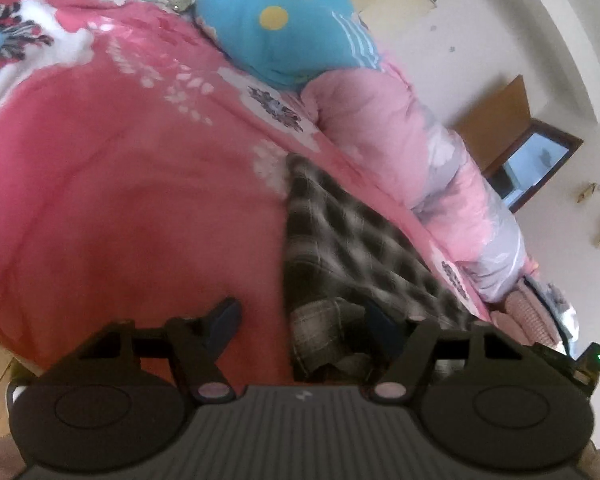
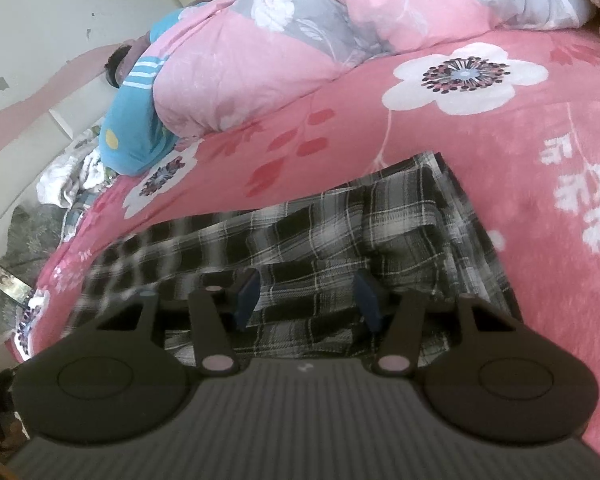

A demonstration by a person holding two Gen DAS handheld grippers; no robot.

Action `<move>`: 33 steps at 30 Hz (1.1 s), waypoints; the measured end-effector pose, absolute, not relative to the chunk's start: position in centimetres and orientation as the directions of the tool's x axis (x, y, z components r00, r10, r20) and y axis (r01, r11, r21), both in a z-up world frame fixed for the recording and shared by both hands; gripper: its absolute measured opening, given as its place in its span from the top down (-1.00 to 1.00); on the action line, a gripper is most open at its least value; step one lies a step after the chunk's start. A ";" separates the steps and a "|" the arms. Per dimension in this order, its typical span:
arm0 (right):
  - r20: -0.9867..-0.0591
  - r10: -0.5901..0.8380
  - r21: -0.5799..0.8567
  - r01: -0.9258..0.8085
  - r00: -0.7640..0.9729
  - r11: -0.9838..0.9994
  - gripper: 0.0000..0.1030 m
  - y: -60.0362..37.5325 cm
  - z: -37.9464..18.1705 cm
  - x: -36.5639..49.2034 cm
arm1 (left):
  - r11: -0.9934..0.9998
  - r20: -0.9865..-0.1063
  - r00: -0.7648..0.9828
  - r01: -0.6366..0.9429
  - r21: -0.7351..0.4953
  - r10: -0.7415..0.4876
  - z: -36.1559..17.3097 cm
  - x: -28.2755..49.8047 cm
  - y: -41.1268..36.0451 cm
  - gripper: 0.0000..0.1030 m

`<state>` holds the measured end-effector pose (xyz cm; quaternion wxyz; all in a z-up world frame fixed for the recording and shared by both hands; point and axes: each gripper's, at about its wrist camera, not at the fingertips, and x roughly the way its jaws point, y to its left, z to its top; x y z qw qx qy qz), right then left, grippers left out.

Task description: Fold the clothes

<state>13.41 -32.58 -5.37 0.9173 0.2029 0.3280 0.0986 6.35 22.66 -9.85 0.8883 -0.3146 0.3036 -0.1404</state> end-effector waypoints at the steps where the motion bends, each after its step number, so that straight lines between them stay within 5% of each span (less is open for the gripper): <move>1: -0.563 0.310 0.430 -0.048 0.766 0.902 0.00 -32.4 -5.3 13.4 | 0.762 -0.454 0.771 0.062 -0.644 -0.446 -9.7 6.7 22.5 -0.35; 8: -0.552 0.302 0.420 -0.054 0.777 0.906 -0.01 -32.5 -5.2 13.1 | 0.721 -0.499 0.736 -0.020 -0.692 -0.459 -9.2 8.2 22.6 0.00; 16: -0.499 0.326 0.490 -0.049 0.803 0.870 -0.07 -33.9 -5.2 12.5 | 0.813 -0.590 0.712 -0.045 -0.580 -0.381 -8.4 9.1 19.8 0.09; 18: -0.485 0.331 0.505 -0.050 0.809 0.862 -0.09 -34.2 -5.2 12.3 | 0.832 -0.607 0.709 -0.051 -0.552 -0.359 -8.2 9.3 19.1 0.56; 21: -0.462 0.339 0.527 -0.053 0.819 0.848 -0.12 -34.6 -5.2 12.0 | 0.842 -0.620 0.692 -0.033 -0.539 -0.370 -7.5 9.5 19.3 0.73; 26: -0.442 0.359 0.570 -0.051 0.822 0.820 -0.13 -35.4 -5.4 12.0 | 0.870 -0.663 0.650 -0.004 -0.492 -0.372 -6.6 9.7 20.3 0.76; 33: -0.428 0.368 0.601 -0.044 0.825 0.798 -0.14 -35.9 -5.6 12.0 | 0.855 -0.632 0.672 0.002 -0.519 -0.386 -7.5 8.8 20.7 0.25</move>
